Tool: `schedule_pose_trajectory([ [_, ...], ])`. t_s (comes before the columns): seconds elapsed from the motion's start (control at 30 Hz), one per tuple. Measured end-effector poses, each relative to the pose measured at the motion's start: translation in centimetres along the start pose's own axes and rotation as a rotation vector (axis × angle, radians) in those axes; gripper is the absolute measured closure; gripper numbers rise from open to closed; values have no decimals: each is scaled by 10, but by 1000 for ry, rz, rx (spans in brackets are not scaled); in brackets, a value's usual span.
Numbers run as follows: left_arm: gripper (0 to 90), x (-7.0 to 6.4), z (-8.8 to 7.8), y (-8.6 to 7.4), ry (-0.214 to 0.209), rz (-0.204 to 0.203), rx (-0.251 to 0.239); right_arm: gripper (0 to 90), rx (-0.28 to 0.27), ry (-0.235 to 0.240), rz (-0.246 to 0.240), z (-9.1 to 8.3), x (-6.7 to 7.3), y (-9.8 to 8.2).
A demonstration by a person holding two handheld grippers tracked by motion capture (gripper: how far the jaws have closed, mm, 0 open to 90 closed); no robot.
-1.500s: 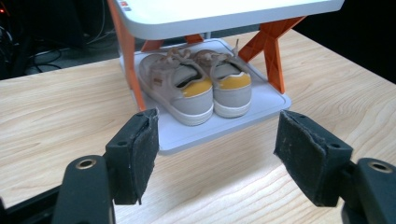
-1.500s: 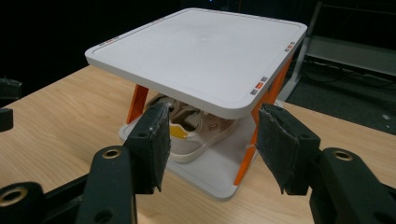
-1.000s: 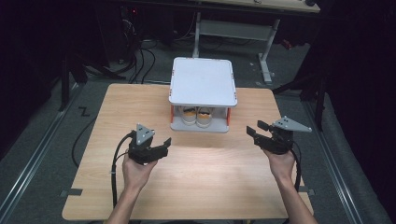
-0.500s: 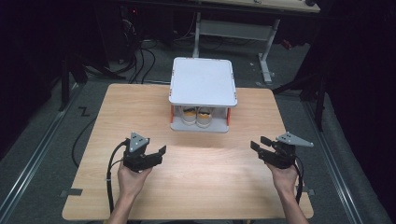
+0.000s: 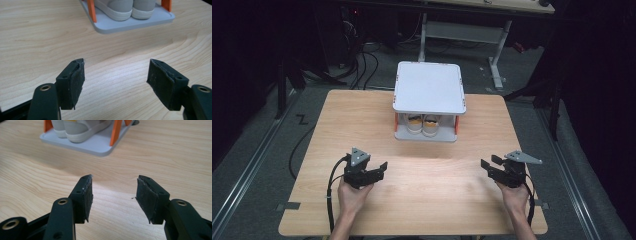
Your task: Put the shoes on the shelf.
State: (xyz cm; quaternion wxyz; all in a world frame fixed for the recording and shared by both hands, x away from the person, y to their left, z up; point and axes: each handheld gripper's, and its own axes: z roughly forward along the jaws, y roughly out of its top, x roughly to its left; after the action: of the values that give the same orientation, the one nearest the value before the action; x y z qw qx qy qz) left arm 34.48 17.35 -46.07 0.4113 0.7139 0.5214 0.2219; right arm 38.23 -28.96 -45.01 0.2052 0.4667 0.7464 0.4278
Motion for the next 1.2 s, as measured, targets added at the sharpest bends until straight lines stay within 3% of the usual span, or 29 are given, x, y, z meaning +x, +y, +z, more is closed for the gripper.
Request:
schedule_pose_trajectory([
  [0.57,306,12,18,-17,68,-25,56,473,76,-66,-15,22,-6,-23],
  [0.67,308,12,21,-19,111,-10,75,473,87,-76,-20,25,-5,-25],
  [1.0,303,13,29,-22,132,-3,89,465,109,-110,-35,30,-5,-30],
  [1.2,299,14,35,-29,155,15,126,448,148,-130,-56,36,-5,-35],
])
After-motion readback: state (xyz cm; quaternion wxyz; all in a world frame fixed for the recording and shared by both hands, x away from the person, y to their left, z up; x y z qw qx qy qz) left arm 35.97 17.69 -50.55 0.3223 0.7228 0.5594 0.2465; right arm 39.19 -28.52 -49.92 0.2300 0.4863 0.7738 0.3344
